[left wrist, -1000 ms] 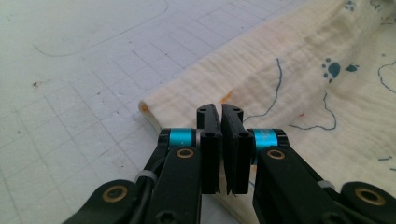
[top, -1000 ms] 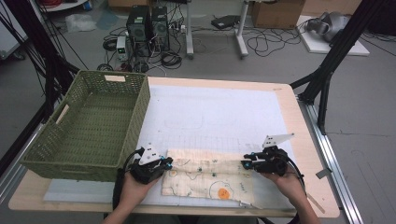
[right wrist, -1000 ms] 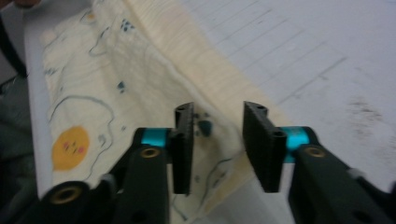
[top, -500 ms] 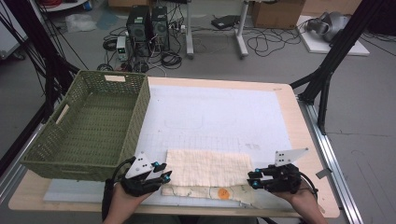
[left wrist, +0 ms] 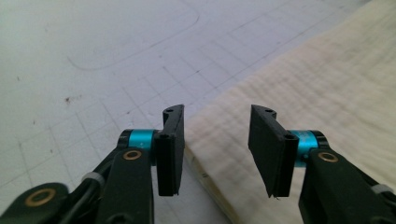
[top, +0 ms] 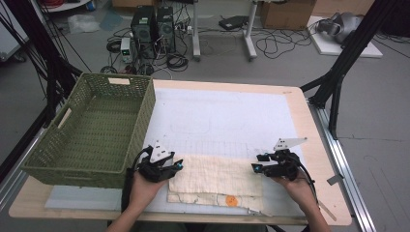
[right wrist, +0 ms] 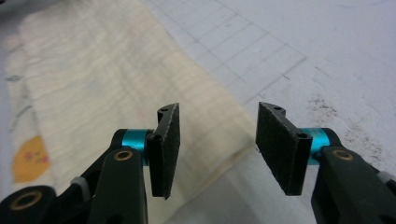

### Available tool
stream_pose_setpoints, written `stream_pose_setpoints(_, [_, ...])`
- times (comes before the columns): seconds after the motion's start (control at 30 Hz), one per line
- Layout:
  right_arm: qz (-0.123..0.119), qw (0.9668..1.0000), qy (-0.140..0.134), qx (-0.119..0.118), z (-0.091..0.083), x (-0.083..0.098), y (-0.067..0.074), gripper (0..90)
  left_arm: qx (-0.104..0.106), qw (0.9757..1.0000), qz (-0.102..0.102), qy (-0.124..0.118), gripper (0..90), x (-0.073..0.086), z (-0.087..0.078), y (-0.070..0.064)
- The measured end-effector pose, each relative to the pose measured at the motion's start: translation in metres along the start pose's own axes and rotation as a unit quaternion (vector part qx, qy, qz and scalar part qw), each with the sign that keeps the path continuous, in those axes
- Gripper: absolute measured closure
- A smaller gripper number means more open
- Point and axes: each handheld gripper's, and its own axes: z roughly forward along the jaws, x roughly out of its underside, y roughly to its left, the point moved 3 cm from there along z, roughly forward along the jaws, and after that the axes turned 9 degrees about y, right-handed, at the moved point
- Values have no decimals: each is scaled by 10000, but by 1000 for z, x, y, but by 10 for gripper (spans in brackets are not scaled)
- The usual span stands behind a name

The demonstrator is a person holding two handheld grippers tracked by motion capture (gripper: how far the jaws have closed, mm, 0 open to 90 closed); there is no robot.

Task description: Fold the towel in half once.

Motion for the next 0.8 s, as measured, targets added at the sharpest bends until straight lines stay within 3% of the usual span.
stream_pose_setpoints(0.07, [-8, 10000, 85, 32, 4, 0, -4, 496, -115, 9997, -109, 179, 523, 0, 8, 4])
stream_pose_setpoints(0.17, [-19, 9996, 269, -39, 11, 1, -7, 586, -64, 9991, -214, 353, 544, 2, 15, 6])
stream_pose_setpoints(0.27, [-196, 9987, 368, -304, 13, 1, -2, 794, 87, 9995, -72, 311, 777, 1, 15, 3])
stream_pose_setpoints(0.33, [-334, 9980, 433, -312, 14, -1, 2, 830, 54, 9995, -53, 308, 841, -1, 15, 2])
stream_pose_setpoints(0.4, [-380, 9982, 406, -233, 13, -4, 0, 837, -91, 9997, -98, 183, 850, -5, 16, 4])
stream_pose_setpoints(0.53, [-237, 9995, 134, 174, 6, -21, -13, 837, -305, 9981, -479, -239, 851, -19, 23, 13])
stream_pose_setpoints(0.57, [-204, 9994, 60, 273, 3, -26, -16, 837, -347, 9977, -536, -211, 851, -23, 26, 16])
stream_pose_setpoints(0.7, [-16, 9985, -123, 525, -1, -46, -34, 814, -614, 9936, -760, -574, 840, -40, 34, 27])
stream_pose_setpoints(0.8, [291, 9975, -317, 562, 2, -52, -48, 666, -705, 9936, -793, -384, 717, -42, 42, 34])
